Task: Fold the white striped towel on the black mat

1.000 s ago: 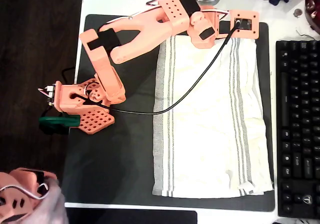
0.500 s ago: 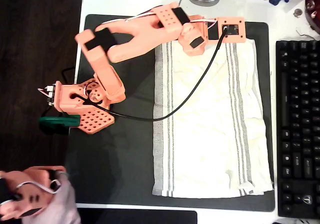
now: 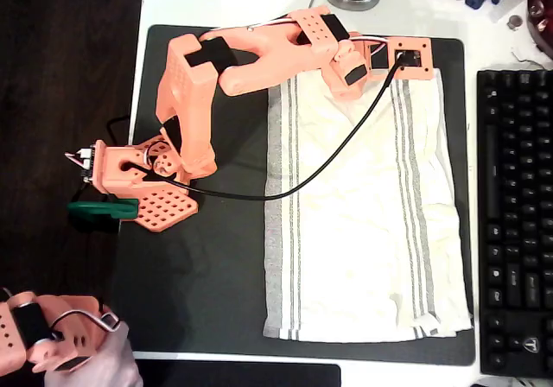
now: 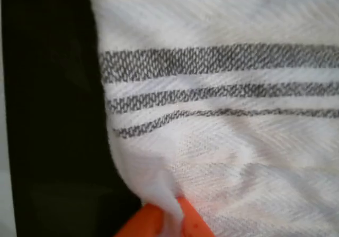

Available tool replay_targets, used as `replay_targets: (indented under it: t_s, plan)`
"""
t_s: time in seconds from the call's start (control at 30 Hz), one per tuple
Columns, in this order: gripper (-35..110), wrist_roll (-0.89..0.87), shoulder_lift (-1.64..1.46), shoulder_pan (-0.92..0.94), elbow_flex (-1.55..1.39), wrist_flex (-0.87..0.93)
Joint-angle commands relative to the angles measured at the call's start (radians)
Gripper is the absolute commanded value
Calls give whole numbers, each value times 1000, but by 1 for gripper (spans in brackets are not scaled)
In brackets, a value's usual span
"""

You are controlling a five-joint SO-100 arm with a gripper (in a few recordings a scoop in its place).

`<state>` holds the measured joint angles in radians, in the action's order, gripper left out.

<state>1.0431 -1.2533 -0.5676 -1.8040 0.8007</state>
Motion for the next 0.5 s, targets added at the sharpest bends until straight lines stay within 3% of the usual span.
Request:
replay_targets:
  t_s: [0.0, 0.47]
  plan:
    - [0, 25, -17, -6, -18, 12]
    - [0, -9, -416, 21, 38, 198]
